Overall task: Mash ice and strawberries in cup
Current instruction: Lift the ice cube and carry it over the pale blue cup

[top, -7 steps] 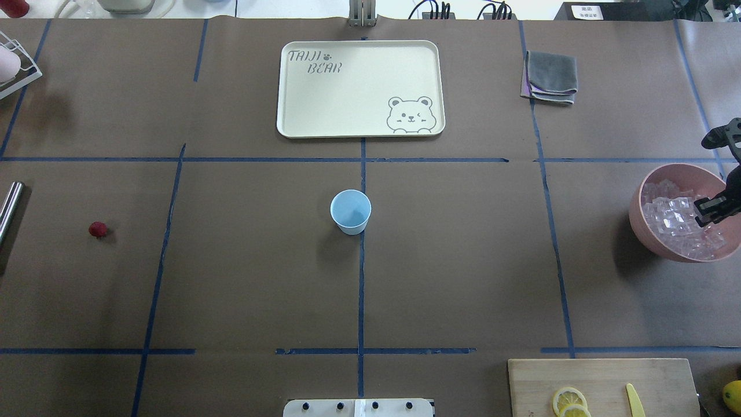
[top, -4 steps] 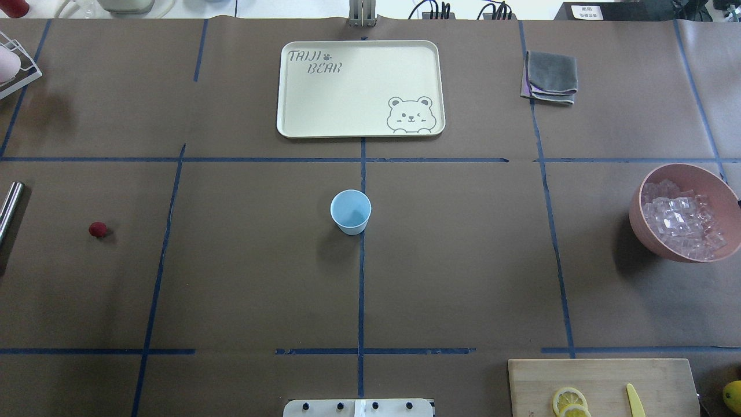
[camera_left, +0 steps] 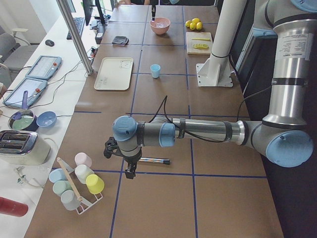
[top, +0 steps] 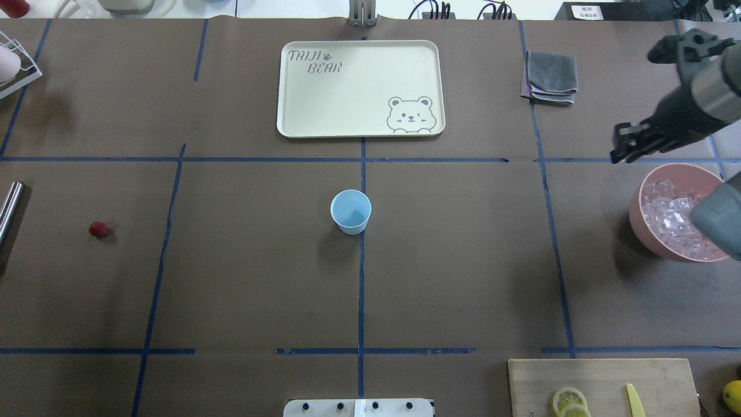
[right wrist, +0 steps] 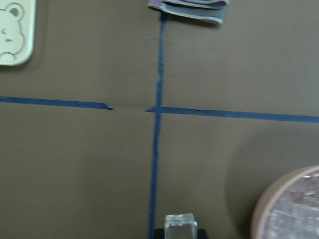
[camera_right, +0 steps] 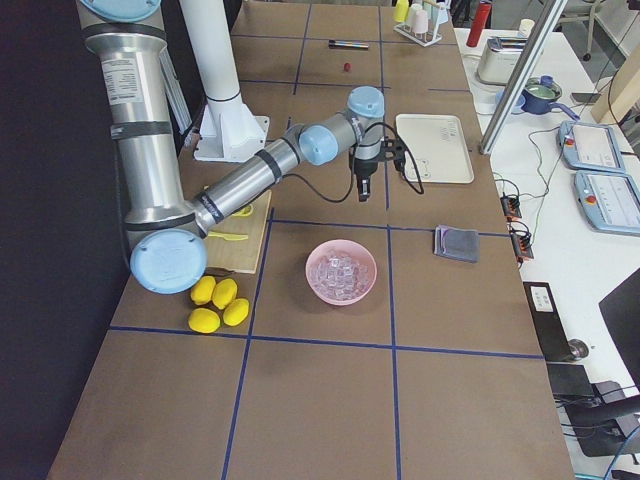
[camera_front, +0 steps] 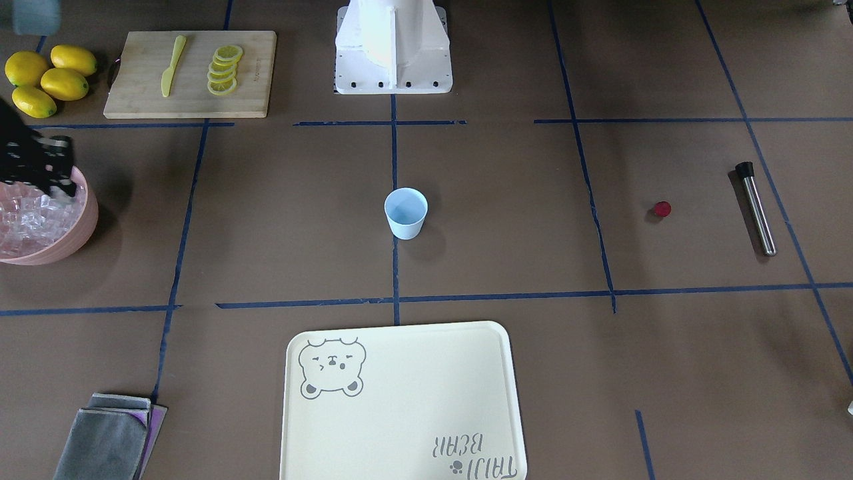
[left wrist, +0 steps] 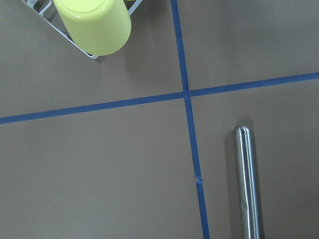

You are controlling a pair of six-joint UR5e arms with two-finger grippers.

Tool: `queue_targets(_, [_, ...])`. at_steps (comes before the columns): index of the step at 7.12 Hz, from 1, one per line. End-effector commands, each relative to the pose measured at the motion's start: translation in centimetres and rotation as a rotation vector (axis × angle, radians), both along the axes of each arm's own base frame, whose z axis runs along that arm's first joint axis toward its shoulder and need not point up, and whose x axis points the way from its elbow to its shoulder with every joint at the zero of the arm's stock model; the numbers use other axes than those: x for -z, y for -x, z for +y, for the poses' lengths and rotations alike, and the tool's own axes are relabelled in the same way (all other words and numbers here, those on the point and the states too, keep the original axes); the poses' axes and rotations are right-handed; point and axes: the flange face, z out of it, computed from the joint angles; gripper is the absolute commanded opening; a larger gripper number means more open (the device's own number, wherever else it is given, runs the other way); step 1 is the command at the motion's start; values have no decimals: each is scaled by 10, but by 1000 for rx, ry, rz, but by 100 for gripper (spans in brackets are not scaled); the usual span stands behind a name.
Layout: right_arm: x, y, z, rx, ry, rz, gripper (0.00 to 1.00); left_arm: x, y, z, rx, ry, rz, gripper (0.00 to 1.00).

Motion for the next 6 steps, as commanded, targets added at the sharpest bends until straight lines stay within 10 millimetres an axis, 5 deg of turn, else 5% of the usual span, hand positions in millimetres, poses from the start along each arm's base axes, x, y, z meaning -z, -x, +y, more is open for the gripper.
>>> queue_targets(1, [106,134,20,-37,35,6,1,0,0,0,1,1,2,100])
queue_targets(4, [189,286,38,-76,61,32,1,0,-1,0,0,2,0,100])
queue_targets(6, [226,359,41,-89,84,63,2,0,0,0,6,8,2,100])
